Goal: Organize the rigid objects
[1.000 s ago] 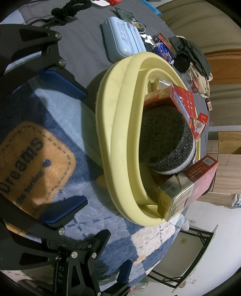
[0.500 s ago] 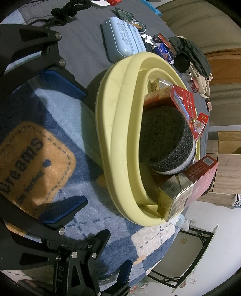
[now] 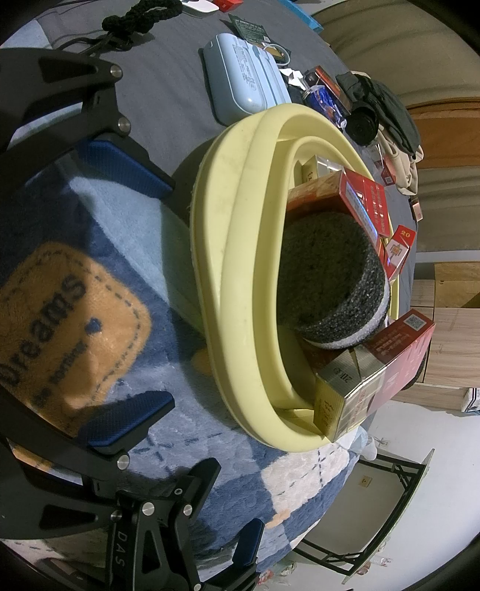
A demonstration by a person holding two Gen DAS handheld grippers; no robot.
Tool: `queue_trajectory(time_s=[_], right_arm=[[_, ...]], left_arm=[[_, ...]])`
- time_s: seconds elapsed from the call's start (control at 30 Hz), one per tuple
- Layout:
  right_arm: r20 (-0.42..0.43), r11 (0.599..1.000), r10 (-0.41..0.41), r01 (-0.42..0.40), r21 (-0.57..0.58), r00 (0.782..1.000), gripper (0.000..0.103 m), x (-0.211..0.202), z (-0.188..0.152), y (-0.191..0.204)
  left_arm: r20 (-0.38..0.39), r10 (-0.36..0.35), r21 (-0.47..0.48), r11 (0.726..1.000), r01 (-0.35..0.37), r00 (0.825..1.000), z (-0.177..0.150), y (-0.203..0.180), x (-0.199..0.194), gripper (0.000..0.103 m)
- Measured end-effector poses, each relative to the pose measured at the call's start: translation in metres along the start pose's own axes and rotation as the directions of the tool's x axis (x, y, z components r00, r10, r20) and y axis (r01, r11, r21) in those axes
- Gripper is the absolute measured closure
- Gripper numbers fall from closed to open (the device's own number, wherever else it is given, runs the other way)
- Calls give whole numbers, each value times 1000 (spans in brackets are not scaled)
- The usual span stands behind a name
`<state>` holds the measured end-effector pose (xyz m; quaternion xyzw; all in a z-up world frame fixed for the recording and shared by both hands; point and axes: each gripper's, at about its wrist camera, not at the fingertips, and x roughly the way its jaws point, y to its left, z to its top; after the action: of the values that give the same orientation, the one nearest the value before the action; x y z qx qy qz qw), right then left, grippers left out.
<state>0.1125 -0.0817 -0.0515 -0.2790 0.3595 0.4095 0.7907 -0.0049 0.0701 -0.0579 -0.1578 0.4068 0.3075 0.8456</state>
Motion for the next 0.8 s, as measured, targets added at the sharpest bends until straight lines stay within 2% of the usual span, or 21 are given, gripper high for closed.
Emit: queue_trajectory(time_s=[0.8], right_arm=[[0,1000,0,0,0,1000,0,0,0,0]], left_arm=[[0,0,0,1000,0,1000,0,0,0,0]])
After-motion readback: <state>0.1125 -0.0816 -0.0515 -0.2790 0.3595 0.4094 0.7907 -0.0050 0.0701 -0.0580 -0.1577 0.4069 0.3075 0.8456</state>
